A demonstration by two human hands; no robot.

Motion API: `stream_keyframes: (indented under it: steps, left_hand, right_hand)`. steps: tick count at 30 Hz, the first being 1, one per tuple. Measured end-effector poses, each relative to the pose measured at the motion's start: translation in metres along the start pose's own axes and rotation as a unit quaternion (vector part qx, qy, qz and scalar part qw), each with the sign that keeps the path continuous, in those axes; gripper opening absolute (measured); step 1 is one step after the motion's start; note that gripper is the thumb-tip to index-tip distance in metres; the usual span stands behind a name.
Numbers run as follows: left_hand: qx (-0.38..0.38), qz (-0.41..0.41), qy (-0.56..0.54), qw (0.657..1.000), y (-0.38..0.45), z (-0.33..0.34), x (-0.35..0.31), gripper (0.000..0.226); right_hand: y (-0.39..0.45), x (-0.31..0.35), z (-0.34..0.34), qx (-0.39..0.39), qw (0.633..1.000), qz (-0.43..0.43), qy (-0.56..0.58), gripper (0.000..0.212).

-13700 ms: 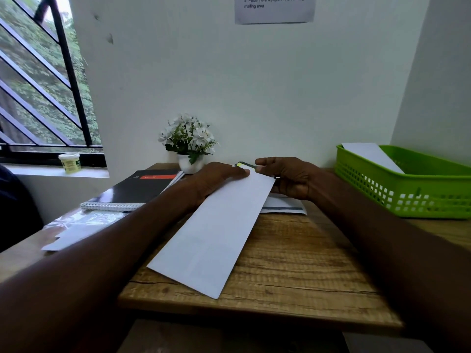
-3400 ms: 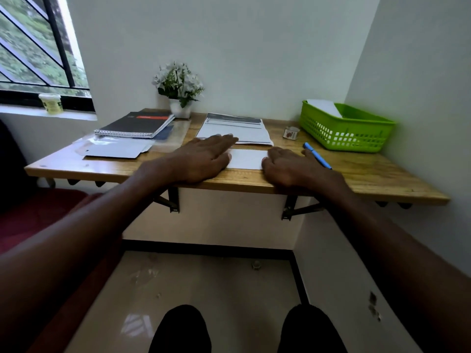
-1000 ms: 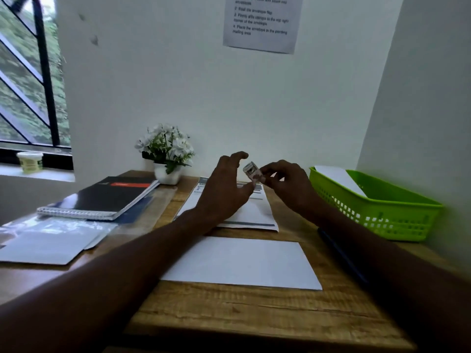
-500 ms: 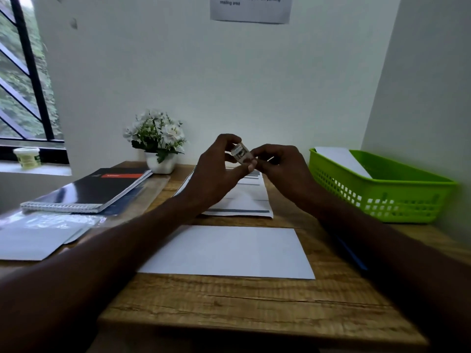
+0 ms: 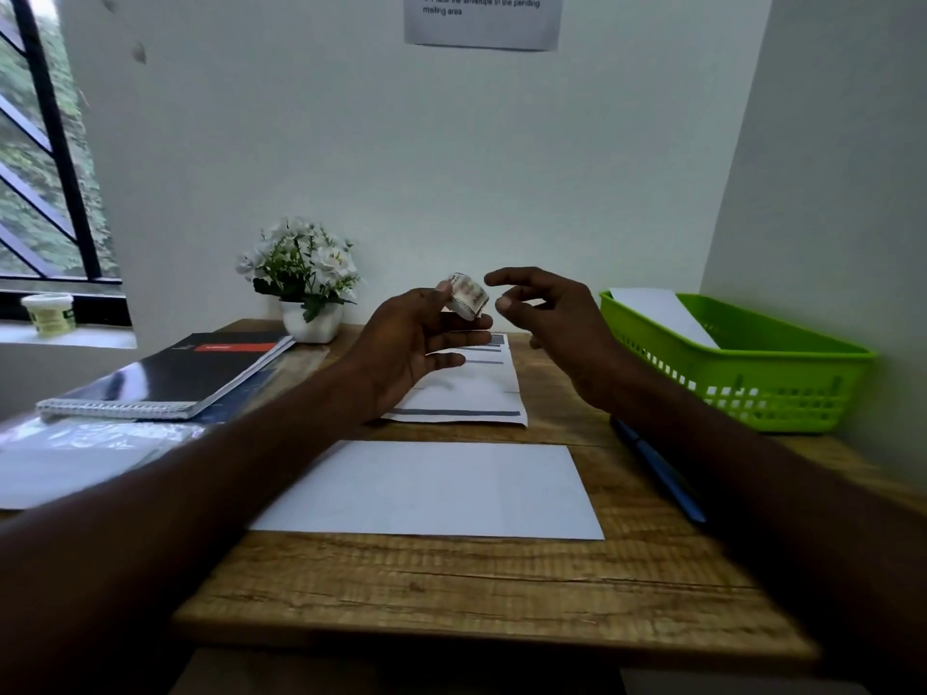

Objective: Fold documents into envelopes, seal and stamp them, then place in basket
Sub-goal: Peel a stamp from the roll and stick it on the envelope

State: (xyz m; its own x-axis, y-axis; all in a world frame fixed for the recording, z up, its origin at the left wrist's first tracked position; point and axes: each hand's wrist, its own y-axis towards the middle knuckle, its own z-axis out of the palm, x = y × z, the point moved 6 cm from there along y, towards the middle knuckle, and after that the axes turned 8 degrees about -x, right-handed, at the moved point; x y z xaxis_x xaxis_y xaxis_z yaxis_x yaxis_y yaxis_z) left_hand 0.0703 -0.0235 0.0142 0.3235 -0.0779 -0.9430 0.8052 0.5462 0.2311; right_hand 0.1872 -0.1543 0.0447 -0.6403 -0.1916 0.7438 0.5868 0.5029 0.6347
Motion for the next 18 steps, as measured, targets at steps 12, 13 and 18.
stream_keyframes:
  steps: [12, 13, 18]
  left_hand:
    - [-0.044, -0.013, 0.01, 0.999, 0.003, -0.006, 0.006, 0.032]
    - [-0.043, -0.012, 0.008, 0.999, 0.002, -0.006, 0.006, 0.03]
    - [-0.026, -0.016, 0.01, 0.999, -0.001, -0.004, 0.007, 0.019]
  right_hand:
    - [-0.004, -0.008, 0.013, 0.075, 0.988, 0.104, 0.091, 0.021]
    - [-0.005, -0.008, 0.014, 0.082, 0.985, 0.107, 0.103, 0.02]
    - [-0.005, -0.013, 0.016, 0.078, 0.983, 0.106, 0.125, 0.022]
